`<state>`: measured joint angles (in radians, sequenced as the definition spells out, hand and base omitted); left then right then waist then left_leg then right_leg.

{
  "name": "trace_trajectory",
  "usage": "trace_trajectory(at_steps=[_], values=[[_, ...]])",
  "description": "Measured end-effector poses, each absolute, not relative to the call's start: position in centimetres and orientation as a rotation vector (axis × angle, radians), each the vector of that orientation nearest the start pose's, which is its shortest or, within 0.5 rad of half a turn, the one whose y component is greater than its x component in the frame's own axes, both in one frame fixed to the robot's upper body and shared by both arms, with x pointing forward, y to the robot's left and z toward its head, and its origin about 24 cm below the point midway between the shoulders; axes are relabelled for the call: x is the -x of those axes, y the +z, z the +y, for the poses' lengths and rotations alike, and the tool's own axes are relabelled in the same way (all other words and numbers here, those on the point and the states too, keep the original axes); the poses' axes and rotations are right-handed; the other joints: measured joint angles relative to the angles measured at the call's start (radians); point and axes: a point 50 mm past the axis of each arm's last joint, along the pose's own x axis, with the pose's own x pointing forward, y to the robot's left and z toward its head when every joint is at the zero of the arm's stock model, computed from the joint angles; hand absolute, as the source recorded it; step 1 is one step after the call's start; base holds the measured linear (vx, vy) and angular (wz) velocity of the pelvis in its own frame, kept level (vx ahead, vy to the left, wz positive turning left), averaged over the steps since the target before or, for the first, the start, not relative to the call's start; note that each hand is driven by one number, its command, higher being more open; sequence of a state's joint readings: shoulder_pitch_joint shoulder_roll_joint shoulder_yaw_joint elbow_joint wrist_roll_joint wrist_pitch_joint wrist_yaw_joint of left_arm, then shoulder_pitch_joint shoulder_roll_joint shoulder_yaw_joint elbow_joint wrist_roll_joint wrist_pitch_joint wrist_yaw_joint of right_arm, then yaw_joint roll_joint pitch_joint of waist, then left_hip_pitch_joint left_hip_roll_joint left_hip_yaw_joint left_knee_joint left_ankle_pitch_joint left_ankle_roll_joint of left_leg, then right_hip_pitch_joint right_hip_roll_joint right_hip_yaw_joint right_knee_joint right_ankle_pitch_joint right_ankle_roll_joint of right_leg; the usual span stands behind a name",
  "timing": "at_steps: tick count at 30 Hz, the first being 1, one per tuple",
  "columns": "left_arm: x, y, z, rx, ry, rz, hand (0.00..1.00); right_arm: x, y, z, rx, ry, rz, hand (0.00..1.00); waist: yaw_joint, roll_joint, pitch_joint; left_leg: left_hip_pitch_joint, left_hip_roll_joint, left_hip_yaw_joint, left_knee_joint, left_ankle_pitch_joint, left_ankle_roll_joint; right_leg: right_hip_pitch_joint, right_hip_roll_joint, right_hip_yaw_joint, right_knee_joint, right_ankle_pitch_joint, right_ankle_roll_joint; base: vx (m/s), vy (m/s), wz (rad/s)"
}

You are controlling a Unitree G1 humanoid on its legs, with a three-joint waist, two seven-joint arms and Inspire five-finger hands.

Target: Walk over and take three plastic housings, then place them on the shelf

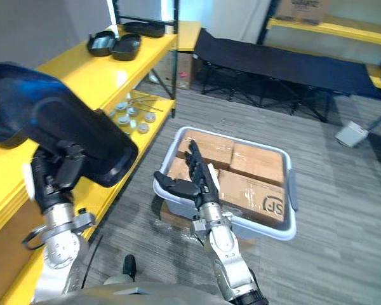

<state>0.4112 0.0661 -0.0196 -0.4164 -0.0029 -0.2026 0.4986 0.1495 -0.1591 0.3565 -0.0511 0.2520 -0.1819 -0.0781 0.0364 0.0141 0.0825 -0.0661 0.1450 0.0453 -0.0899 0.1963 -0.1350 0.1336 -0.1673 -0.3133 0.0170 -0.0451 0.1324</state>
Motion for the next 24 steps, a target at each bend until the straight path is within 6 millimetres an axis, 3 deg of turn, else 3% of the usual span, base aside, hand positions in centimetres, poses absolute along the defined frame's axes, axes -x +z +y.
trace_trajectory(at_steps=[3, 6, 8, 11, 12, 13, 14, 15, 17, 22, 24], values=[[-14.7, 7.1, 21.2, 0.011, 0.633, -0.209, 0.0, -21.3, 2.8, -10.0, -0.149, 0.247, -0.01, 1.0, 0.039, 0.004, -0.01, -0.028, -0.016, -0.058, 0.0, 0.006, 0.005, 0.027, -0.001, -0.084, 0.007, -0.021, 0.005, 0.0, -0.055, 0.85], [-14.2, 7.2, 21.8, 0.049, 0.617, -0.227, 0.0, -21.6, 2.1, -10.3, -0.124, 0.219, 0.014, 1.0, 0.047, 0.006, -0.01, -0.073, -0.015, -0.018, 0.004, 0.025, 0.032, 0.064, -0.001, -0.21, 0.019, -0.033, 0.02, 0.0, -0.021, 1.27], [-14.0, 7.4, 21.7, 0.091, 0.571, -0.248, 0.0, -21.9, 2.1, -10.7, -0.078, 0.193, 0.006, 1.0, 0.077, 0.012, -0.007, -0.076, -0.029, -0.006, 0.002, 0.052, 0.046, 0.088, -0.016, -0.253, 0.038, -0.056, 0.036, 0.0, 0.008, 0.7], [-14.0, 8.0, 21.3, 0.161, 0.498, -0.298, 0.0, -22.4, 2.6, -11.2, -0.048, 0.17, -0.022, 1.0, 0.071, 0.009, -0.003, -0.092, -0.055, 0.001, 0.0, 0.028, 0.034, 0.091, -0.044, -0.288, 0.062, -0.096, 0.031, -0.04, 0.045, 0.48], [-14.1, 8.3, 21.2, 0.161, 0.464, -0.316, 0.0, -22.3, 2.6, -11.3, -0.06, 0.156, -0.022, 1.0, 0.068, -0.026, 0.002, -0.103, -0.074, 0.023, 0.021, 0.004, 0.063, 0.081, -0.078, -0.286, 0.071, -0.115, 0.032, -0.03, 0.08, 0.46], [-14.2, 8.5, 21.1, 0.164, 0.437, -0.332, 0.0, -22.3, 2.6, -11.4, -0.066, 0.144, -0.024, 1.0, 0.069, -0.032, 0.003, -0.114, -0.087, 0.032, 0.076, -0.006, 0.094, 0.073, -0.095, -0.276, 0.091, -0.125, 0.032, 0.04, 0.075, 0.27], [-14.3, 8.8, 20.9, 0.173, 0.393, -0.358, 0.0, -22.3, 2.8, -11.8, -0.073, 0.117, -0.031, 1.0, 0.064, -0.018, 0.012, -0.121, -0.102, 0.024, 0.138, -0.027, 0.093, 0.057, -0.091, -0.208, 0.143, -0.157, 0.023, 0.06, 0.04, 0.49], [-14.8, 9.1, 20.5, 0.18, 0.338, -0.377, 0.0, -22.0, 2.8, -12.3, -0.082, 0.08, -0.031, 1.0, 0.035, -0.021, 0.011, -0.121, -0.124, -0.013, 0.114, -0.014, 0.104, 0.042, -0.095, -0.135, 0.181, -0.172, 0.004, 0.06, 0.019, 0.65], [-15.6, 9.7, 19.6, 0.205, 0.255, -0.418, 0.0, -21.6, 2.8, -12.9, -0.095, 0.036, -0.032, 1.0, 0.008, -0.017, 0.015, -0.117, -0.144, -0.047, 0.054, 0.026, 0.11, 0.02, -0.094, -0.05, 0.23, -0.169, 0.007, 0.04, 0.037, 0.8], [-16.2, 10.1, 18.4, 0.25, 0.111, -0.444, 0.0, -21.4, 2.8, -12.5, -0.087, 0.099, -0.038, 1.0, 0.013, -0.012, 0.023, -0.097, -0.138, -0.044, 0.005, 0.055, 0.103, 0.007, -0.088, -0.036, 0.23, -0.179, 0.012, -0.03, -0.029, 0.02], [-16.2, 10.1, 18.4, 0.289, 0.102, -0.444, 0.0, -21.4, 2.9, -12.2, -0.051, 0.138, -0.054, 1.0, 0.013, -0.009, 0.027, -0.099, -0.135, -0.035, 0.004, 0.059, 0.097, 0.008, -0.086, -0.032, 0.214, -0.199, 0.03, -0.08, -0.064, -0.14]])
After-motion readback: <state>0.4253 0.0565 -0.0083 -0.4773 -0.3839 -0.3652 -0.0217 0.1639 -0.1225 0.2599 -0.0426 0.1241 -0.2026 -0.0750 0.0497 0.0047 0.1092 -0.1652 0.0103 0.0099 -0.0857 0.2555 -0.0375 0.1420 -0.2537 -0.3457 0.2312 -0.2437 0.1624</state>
